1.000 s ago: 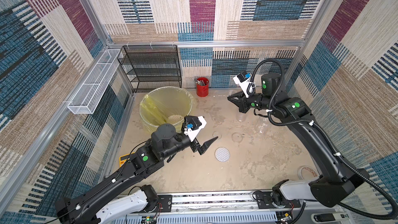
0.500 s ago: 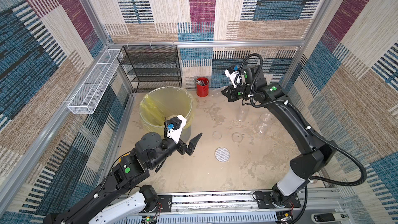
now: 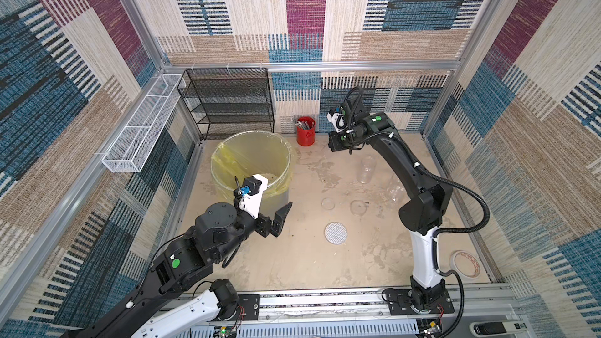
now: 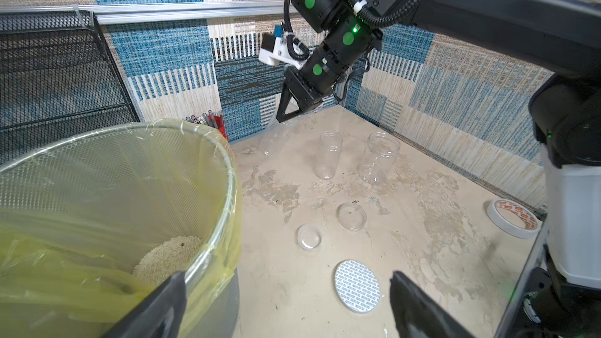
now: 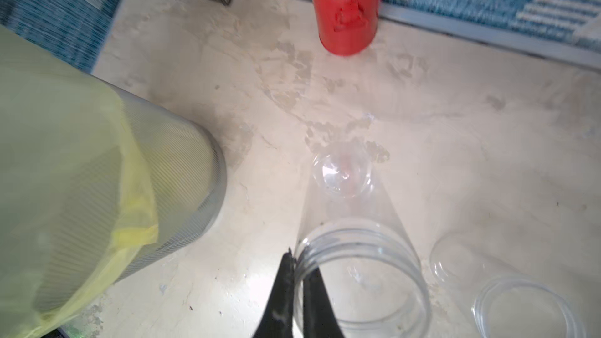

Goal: Empty moldy rice from jars
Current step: Place the jar at the center of the board.

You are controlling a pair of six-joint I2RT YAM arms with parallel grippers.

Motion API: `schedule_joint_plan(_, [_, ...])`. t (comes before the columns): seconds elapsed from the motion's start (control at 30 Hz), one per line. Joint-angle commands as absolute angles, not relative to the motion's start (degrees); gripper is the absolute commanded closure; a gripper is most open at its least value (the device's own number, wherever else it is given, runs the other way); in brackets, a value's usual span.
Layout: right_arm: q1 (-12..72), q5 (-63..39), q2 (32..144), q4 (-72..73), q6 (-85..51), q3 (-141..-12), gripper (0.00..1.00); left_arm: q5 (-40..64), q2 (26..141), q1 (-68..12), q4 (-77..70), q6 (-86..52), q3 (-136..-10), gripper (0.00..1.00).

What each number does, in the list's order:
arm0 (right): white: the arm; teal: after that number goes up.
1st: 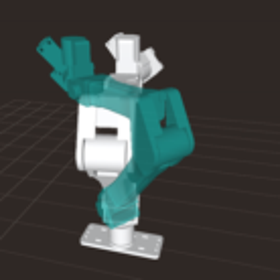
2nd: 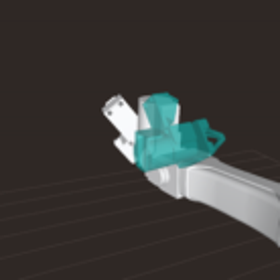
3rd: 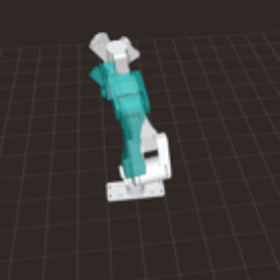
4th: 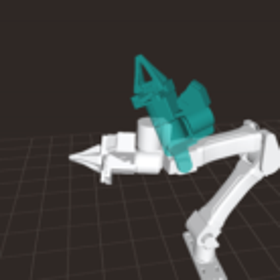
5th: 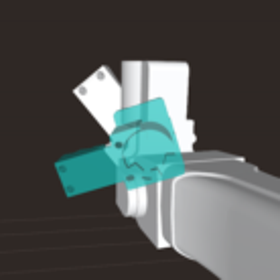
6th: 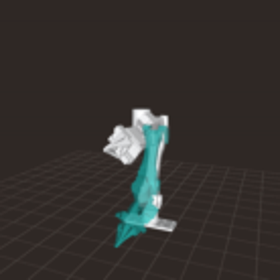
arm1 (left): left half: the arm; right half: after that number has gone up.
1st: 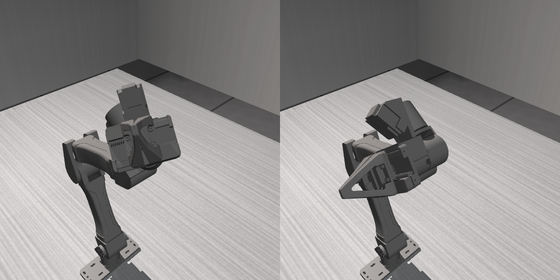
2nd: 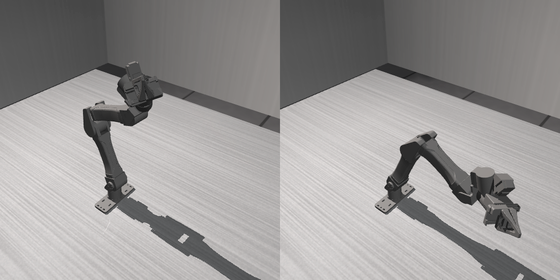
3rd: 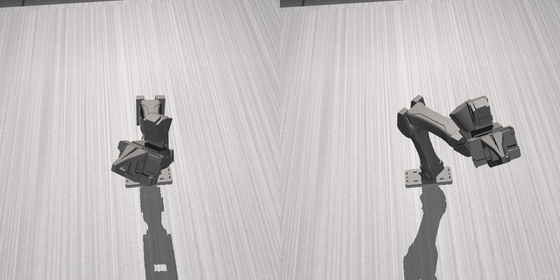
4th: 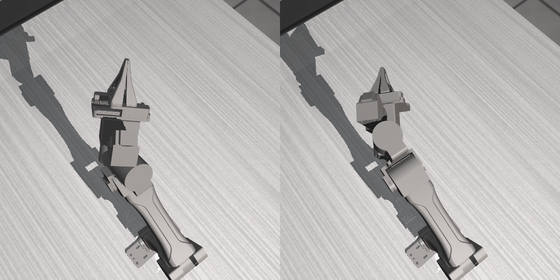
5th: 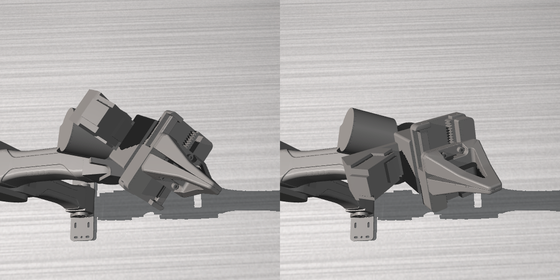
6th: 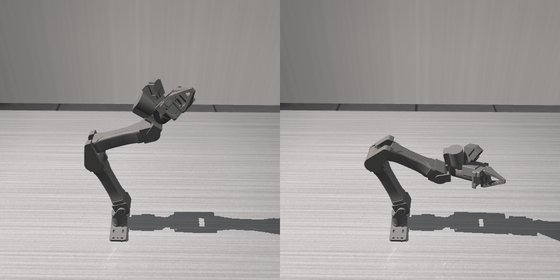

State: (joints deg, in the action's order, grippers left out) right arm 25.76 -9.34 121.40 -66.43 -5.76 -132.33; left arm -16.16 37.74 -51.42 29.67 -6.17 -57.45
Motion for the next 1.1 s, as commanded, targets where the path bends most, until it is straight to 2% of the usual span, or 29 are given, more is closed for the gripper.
schedule_joint_plan(0.0, [25.84, -5.83, 121.98, -69.46, -6.63, -131.95, 1.00, -17.98, 37.13, -51.33, 33.52, -8.39, -58.61, 0.01])
schedule_joint_plan(0.43, [28.21, -1.23, 129.64, -72.26, -9.73, -137.33, 1.00, -15.56, 37.98, -51.35, 38.94, -13.10, -60.41, 0.01])
schedule_joint_plan(1.07, [28.39, -0.78, 136.37, -72.70, -11.73, -139.72, 1.00, -14.15, 36.09, -51.32, 46.93, -19.78, -58.42, 0.01])
